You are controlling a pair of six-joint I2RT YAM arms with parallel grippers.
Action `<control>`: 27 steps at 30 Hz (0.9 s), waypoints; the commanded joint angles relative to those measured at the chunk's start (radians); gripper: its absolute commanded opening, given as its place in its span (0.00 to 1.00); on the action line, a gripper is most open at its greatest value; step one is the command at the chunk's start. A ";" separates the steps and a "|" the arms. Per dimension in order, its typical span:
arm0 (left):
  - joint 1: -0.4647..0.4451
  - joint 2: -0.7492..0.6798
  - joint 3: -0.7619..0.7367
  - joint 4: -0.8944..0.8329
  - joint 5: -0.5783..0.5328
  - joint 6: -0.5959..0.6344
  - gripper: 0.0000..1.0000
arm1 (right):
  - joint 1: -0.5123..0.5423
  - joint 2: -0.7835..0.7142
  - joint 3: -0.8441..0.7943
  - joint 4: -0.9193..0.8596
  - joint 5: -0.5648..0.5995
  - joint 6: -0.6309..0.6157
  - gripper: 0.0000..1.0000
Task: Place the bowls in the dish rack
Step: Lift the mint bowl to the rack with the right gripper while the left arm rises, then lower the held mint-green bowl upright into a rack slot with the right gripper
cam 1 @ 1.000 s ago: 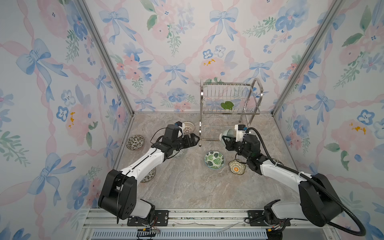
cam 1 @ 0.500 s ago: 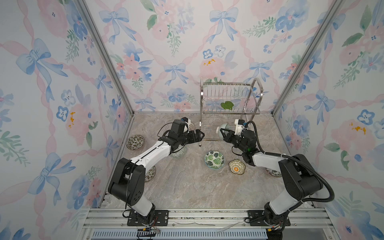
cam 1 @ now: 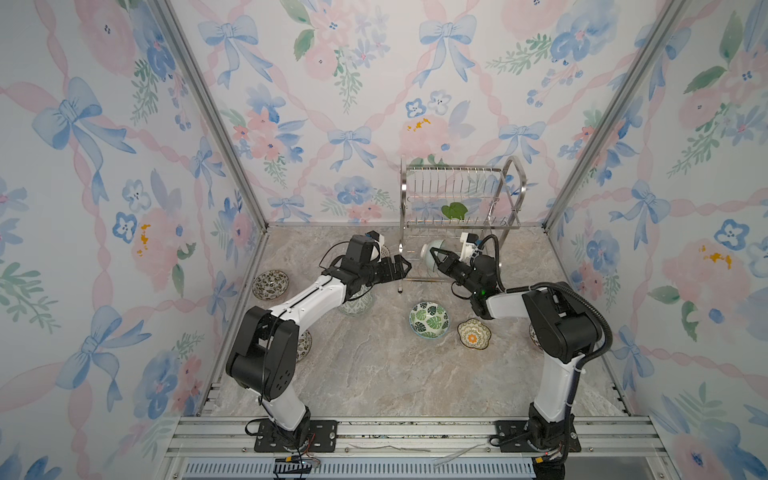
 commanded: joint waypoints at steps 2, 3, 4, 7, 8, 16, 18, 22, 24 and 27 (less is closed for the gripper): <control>-0.005 0.012 0.035 -0.008 -0.003 0.028 0.98 | 0.007 0.046 0.088 0.162 -0.005 0.035 0.00; -0.005 0.010 0.036 -0.006 -0.004 0.028 0.98 | 0.007 0.060 0.100 0.167 -0.004 0.046 0.00; -0.005 0.014 0.038 -0.007 -0.003 0.027 0.98 | 0.004 0.077 0.117 0.177 -0.003 0.063 0.00; -0.005 0.017 0.045 -0.013 -0.005 0.031 0.98 | 0.006 0.127 0.159 0.213 0.000 0.111 0.00; -0.005 0.020 0.048 -0.017 -0.005 0.033 0.98 | 0.006 0.140 0.171 0.217 0.006 0.119 0.00; -0.005 0.030 0.056 -0.021 -0.006 0.036 0.98 | 0.023 0.221 0.269 0.217 0.030 0.174 0.00; -0.005 0.030 0.056 -0.021 -0.006 0.036 0.98 | 0.029 0.234 0.291 0.209 0.040 0.176 0.00; -0.005 0.022 0.051 -0.022 -0.008 0.042 0.98 | 0.034 0.268 0.342 0.194 0.054 0.190 0.00; -0.006 0.015 0.044 -0.022 -0.006 0.048 0.98 | 0.035 0.288 0.364 0.192 0.073 0.202 0.00; -0.006 0.008 0.037 -0.021 -0.008 0.050 0.98 | 0.040 0.326 0.400 0.196 0.096 0.224 0.00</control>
